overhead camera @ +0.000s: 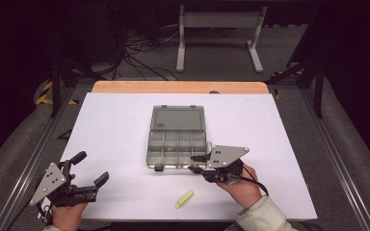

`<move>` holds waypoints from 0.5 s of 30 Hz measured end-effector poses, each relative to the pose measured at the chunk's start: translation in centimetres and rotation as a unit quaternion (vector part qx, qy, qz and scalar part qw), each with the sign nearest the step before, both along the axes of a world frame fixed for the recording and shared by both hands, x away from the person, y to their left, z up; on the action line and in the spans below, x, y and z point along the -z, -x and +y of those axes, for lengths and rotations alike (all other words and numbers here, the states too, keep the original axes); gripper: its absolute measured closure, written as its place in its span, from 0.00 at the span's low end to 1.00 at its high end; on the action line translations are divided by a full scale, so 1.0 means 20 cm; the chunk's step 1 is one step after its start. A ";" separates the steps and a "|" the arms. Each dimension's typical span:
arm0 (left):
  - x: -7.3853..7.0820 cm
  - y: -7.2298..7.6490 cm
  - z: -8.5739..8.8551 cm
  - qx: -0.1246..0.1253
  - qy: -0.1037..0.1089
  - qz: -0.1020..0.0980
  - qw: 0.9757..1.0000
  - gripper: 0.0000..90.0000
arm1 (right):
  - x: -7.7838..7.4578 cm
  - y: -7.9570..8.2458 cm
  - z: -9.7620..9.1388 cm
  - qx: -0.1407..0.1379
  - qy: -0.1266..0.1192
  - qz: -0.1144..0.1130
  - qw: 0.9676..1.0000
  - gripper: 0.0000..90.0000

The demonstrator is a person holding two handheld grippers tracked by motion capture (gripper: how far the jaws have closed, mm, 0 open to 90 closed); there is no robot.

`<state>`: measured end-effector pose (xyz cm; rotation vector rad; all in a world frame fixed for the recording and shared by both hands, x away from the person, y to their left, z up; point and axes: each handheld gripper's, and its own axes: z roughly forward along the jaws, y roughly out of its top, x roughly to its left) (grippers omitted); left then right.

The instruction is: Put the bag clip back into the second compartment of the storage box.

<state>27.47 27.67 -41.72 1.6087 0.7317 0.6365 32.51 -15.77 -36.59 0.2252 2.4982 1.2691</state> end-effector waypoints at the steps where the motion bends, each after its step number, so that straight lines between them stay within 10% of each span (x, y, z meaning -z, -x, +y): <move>1: 0.00 0.00 0.00 -0.001 0.000 0.000 1.000 0.02 | 0.00 0.00 0.01 -0.002 0.010 0.006 1.000 0.91; 15: 0.00 0.00 0.00 0.000 -0.001 0.003 1.000 0.02 | 0.08 -0.03 0.09 -0.010 0.085 0.060 0.995 1.00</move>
